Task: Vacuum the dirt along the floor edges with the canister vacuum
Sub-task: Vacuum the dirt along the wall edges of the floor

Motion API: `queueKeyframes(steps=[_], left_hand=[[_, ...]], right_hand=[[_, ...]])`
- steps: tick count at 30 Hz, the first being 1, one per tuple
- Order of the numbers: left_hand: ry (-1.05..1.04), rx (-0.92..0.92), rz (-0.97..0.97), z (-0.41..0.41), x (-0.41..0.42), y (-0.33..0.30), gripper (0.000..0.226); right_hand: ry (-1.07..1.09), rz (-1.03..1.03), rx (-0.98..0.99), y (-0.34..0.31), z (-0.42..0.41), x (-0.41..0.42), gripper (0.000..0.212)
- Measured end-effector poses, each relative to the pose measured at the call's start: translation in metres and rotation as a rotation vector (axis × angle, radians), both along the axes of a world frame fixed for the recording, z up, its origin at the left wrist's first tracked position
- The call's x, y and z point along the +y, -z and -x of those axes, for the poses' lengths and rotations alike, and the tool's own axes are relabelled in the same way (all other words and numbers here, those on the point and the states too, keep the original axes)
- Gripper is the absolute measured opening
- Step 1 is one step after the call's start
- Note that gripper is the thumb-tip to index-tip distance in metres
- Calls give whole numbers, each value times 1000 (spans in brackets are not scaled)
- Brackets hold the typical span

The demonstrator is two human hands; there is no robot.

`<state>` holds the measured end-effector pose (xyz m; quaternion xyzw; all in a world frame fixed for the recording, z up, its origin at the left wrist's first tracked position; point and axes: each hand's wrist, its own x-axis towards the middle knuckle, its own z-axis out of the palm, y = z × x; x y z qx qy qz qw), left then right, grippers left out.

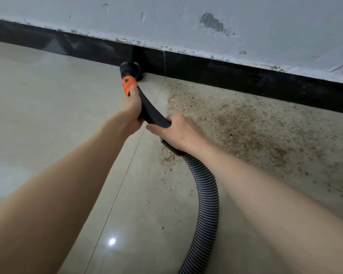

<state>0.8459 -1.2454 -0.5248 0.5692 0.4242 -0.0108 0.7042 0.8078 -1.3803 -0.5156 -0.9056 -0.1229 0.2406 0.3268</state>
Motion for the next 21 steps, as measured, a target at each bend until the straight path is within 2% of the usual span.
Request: queueKeyframes(steps=[4, 15, 21], left_hand=[[64, -17, 64, 13, -27, 9, 53], [294, 2, 3, 40, -130, 9, 51], [409, 1, 3, 48, -180, 9, 59]], right_hand=[[58, 40, -54, 7, 21, -28, 45], [268, 55, -43, 8, 66, -121, 46], [366, 102, -45, 1, 85, -166, 46]])
